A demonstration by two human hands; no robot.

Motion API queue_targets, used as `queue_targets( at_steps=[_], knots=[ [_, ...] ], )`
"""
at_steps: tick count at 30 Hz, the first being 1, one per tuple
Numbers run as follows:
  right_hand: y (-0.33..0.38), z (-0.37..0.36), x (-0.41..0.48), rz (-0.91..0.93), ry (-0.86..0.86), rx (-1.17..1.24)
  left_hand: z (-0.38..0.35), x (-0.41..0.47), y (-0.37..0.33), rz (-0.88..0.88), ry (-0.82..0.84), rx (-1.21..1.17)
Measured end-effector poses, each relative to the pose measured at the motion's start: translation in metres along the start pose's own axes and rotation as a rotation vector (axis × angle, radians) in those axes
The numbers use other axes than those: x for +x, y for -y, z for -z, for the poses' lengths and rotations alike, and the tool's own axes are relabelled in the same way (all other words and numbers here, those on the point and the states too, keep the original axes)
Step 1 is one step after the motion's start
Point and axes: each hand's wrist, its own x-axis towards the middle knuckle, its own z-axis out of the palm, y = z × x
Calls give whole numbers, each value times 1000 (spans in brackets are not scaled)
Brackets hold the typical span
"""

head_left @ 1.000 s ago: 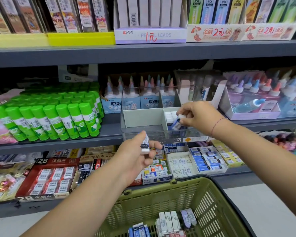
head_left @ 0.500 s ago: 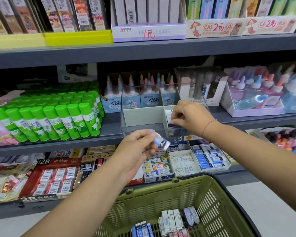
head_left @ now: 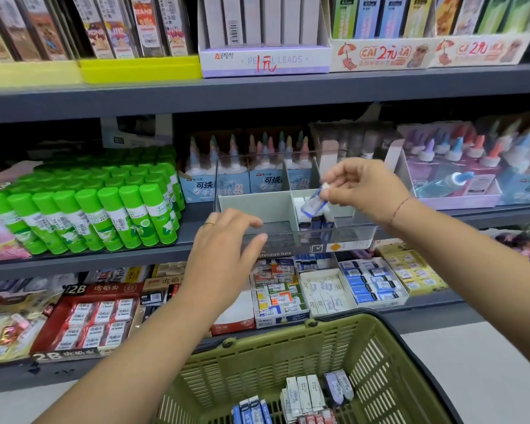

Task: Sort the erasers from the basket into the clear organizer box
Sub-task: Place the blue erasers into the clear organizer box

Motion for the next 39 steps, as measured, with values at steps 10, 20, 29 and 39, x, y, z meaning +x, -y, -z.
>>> queue_targets(
  at_steps=[10, 20, 29, 39],
  knots=[
    [-18, -3, 9, 219, 135, -644, -18, -7, 16, -109, 364, 331],
    [-28, -16, 17, 278, 162, -879, -18, -9, 18, -143, 369, 369],
    [-17, -37, -27, 408, -70, -633, 1, -64, 50, -104, 147, 226],
    [-175, -233, -176, -677, 587, -282, -42, -197, 126, 612, 428, 232]
  ],
)
